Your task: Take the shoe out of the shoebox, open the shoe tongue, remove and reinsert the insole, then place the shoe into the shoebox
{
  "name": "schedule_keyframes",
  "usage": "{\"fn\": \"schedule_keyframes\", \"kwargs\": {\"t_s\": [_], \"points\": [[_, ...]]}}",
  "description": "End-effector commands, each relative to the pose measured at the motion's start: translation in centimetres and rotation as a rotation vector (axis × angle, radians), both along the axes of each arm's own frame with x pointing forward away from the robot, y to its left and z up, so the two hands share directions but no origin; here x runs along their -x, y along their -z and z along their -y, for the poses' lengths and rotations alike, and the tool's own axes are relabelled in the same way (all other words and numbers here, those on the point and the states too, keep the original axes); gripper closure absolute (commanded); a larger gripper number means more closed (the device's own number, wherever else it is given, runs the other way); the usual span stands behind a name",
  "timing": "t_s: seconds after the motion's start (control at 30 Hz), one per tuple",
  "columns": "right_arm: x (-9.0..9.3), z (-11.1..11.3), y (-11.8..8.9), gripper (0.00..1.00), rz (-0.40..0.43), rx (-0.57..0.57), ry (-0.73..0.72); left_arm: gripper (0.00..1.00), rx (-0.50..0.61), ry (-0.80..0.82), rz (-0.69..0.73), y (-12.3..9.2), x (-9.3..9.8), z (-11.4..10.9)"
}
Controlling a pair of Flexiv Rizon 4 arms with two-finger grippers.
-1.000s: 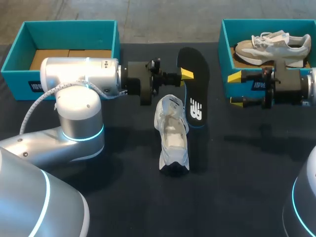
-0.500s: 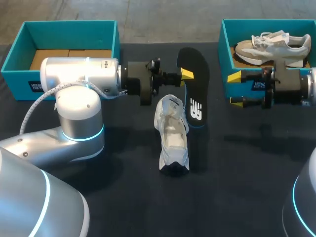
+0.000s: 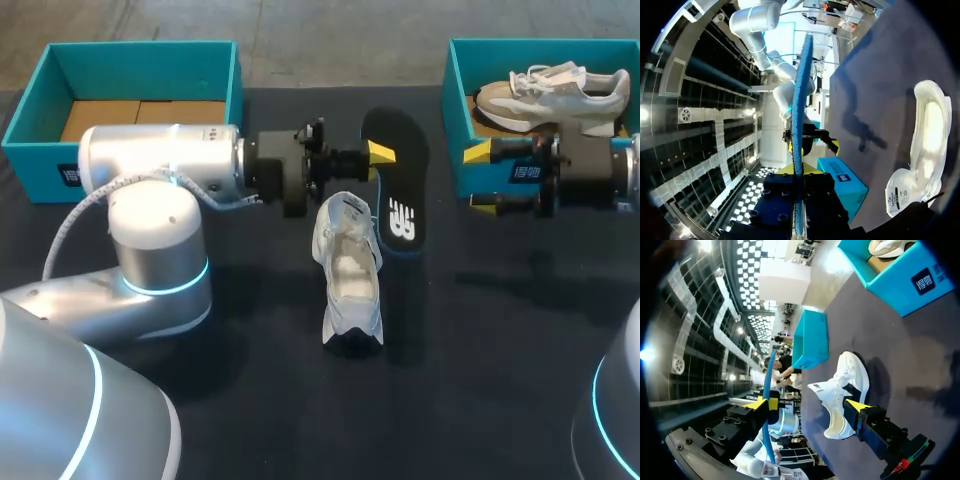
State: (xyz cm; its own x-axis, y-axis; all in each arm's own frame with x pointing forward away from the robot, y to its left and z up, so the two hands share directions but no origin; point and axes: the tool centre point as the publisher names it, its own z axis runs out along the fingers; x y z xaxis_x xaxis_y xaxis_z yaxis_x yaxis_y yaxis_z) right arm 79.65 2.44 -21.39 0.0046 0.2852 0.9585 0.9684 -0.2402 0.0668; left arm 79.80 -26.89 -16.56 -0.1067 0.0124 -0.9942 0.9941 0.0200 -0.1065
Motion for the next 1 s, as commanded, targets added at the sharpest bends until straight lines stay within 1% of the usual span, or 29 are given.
{"fn": "schedule_keyframes", "kwargs": {"t_s": [0.03, 0.07, 0.13, 0.17, 0.2, 0.27, 0.43, 0.53, 0.67, 0.87, 0.9, 0.93, 1.0], "points": [[1.5, 0.3, -1.1, 0.00, -0.033, 0.053, 0.040, 1.00, 0.011, -0.001, -0.136, -0.2, 1.9, -1.5], [1.7, 0.3, -1.1, 0.00, -0.039, 0.054, 0.048, 1.00, 0.011, 0.000, -0.136, -0.2, 2.1, -1.7], [2.4, 0.4, -1.1, 0.00, -0.064, 0.070, 0.068, 1.00, 0.031, 0.003, -0.204, -0.2, 2.8, -2.4], [2.6, 0.4, -1.0, 0.00, -0.075, 0.079, 0.077, 1.00, 0.034, 0.007, -0.203, -0.2, 3.1, -2.6], [3.0, 0.4, -1.0, 0.00, -0.089, 0.089, 0.084, 1.00, 0.035, 0.009, -0.239, -0.1, 3.5, -2.9], [3.5, 0.3, -0.8, 0.00, -0.123, 0.119, 0.103, 1.00, 0.049, 0.011, -0.257, -0.1, 4.1, -3.3], [5.6, 0.2, 0.0, 0.00, -0.210, 0.187, 0.154, 1.00, 0.078, -0.003, -0.341, -0.5, 5.7, -5.0], [6.6, 0.0, 0.4, 0.00, -0.249, 0.188, 0.186, 1.00, 0.096, -0.006, -0.398, -0.6, 6.6, -5.9], [7.6, -0.2, 0.6, 0.00, -0.276, 0.195, 0.216, 1.00, 0.101, 0.001, -0.470, -0.7, 7.9, -6.9], [9.7, -0.9, 0.8, 0.00, -0.300, 0.178, 0.261, 1.00, 0.131, 0.019, -0.504, -0.9, 9.5, -8.0], [9.7, -0.9, 0.8, 0.00, -0.300, 0.178, 0.261, 1.00, 0.131, 0.019, -0.504, -0.9, 9.5, -8.0], [10.2, -1.1, 0.9, 0.00, -0.279, 0.170, 0.268, 1.00, 0.151, 0.032, -0.516, -0.9, 9.7, -8.2], [10.2, -1.1, 0.9, 0.00, -0.279, 0.170, 0.268, 1.00, 0.155, 0.033, -0.518, -0.9, 9.8, -8.3]]}}
